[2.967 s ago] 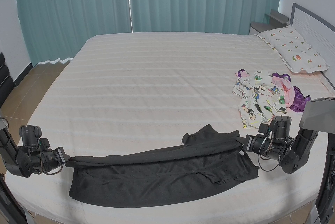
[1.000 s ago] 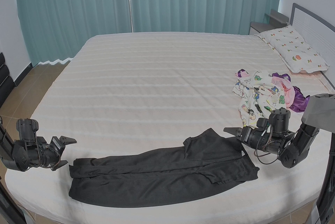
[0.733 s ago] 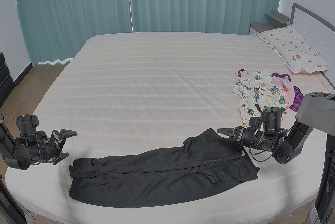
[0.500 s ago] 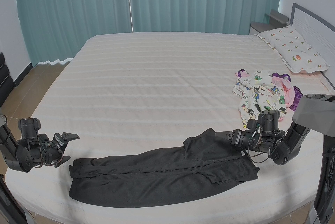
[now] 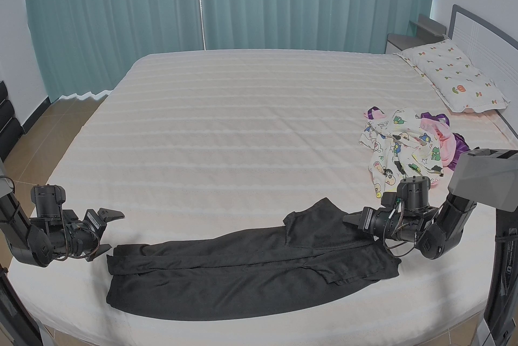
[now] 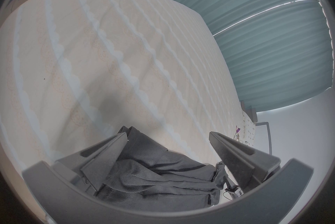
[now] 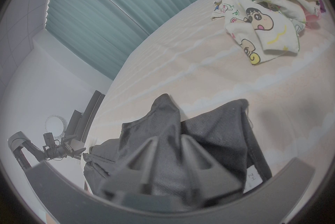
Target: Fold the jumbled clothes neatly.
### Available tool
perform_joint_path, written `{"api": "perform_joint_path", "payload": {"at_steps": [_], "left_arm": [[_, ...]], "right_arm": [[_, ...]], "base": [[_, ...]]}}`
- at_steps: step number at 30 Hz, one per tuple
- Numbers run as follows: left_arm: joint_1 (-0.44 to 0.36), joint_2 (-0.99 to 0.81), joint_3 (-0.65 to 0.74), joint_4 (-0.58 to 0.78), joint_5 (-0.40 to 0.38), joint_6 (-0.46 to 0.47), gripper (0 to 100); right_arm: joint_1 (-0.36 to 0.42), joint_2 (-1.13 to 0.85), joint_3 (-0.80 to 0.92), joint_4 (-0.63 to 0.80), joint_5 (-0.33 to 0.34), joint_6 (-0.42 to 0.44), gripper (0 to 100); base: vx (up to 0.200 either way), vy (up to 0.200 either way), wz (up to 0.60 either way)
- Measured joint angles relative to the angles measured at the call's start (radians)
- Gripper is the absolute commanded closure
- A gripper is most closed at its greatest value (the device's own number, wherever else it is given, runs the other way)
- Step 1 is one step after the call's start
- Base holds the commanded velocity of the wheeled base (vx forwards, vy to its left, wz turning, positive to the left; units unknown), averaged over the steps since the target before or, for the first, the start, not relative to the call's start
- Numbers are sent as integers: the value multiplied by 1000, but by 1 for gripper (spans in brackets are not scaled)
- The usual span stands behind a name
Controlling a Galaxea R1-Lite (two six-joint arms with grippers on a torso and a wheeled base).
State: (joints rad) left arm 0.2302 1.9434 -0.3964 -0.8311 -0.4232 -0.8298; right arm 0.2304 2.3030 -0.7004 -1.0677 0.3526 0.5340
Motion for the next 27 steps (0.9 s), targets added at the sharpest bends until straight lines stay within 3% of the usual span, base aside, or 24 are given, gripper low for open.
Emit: {"api": "perform_joint_path", "payload": {"at_steps": [16,27], "left_arm": [[0,3,1,0,0,0,0],[0,3,3,1,0,-1,0]], "right_arm": [[-16,-122,197,-17,1,2,100],[-19,-122,308,-139,0,1,100]], "base": [[0,0,0],[0,0,0]]}}
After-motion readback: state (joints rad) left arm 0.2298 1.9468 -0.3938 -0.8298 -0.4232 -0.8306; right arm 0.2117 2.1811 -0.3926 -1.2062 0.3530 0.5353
